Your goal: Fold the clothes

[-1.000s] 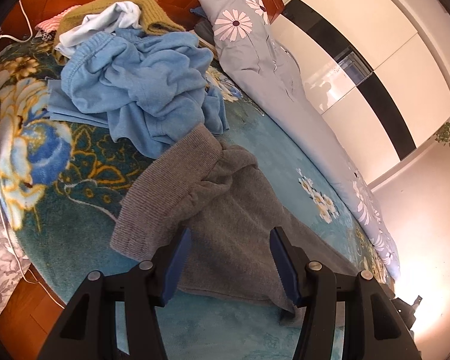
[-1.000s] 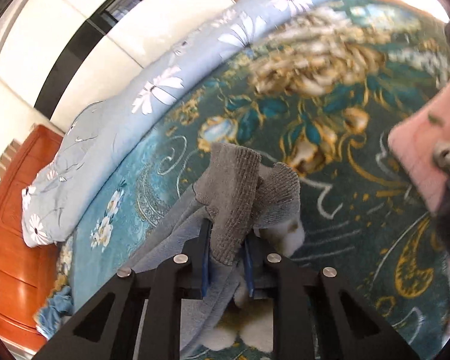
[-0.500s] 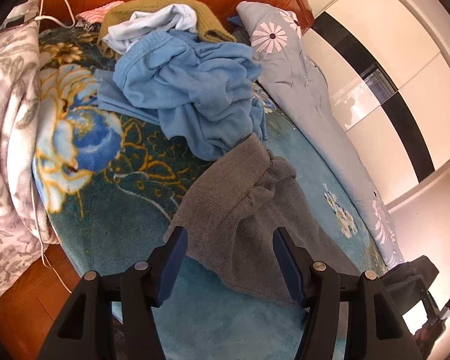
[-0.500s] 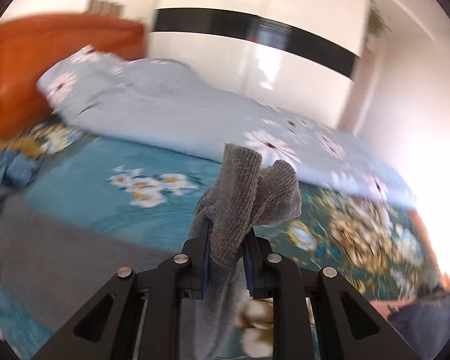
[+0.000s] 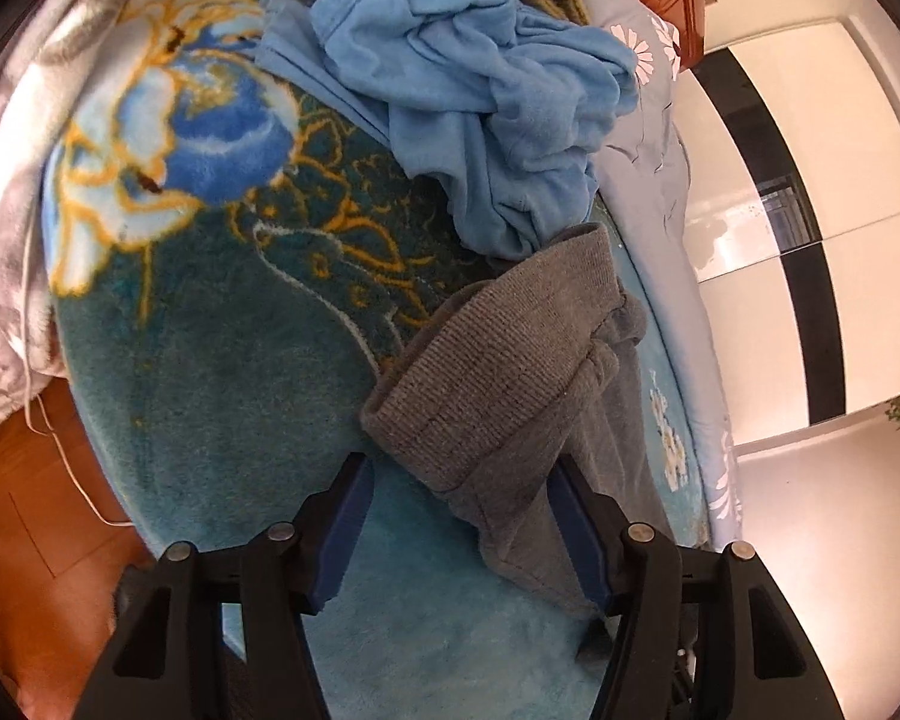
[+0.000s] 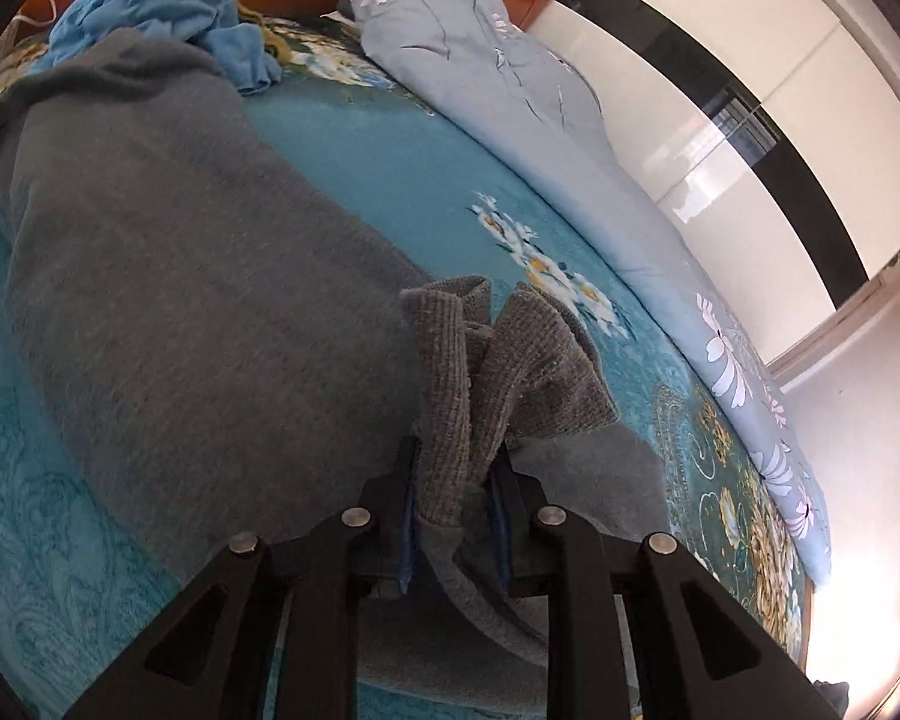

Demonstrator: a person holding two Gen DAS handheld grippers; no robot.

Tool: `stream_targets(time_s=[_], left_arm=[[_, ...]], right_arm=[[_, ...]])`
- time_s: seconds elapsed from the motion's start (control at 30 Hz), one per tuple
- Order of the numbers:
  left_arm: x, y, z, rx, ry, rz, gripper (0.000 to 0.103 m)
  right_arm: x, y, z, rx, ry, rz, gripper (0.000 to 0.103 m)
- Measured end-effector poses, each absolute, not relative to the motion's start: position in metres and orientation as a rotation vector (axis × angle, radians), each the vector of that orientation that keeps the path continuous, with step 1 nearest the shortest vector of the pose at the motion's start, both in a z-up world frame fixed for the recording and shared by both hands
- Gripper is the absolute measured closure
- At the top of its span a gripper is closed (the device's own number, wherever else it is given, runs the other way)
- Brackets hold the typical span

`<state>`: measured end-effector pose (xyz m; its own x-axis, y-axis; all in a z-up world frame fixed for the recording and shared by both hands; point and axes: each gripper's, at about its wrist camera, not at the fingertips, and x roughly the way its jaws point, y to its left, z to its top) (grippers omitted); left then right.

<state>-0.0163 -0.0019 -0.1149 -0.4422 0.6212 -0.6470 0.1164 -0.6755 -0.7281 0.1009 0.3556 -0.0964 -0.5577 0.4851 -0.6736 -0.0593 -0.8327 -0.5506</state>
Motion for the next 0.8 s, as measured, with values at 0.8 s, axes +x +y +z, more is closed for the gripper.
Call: stream_targets(time_s=[0.8], left_arm=[[0.005,0.109,0.023,-0.954,-0.664,2.421,0.072]], right_arm=[[0.24,0.444,-0.052,-1.068,-0.155,2.462,0.054]])
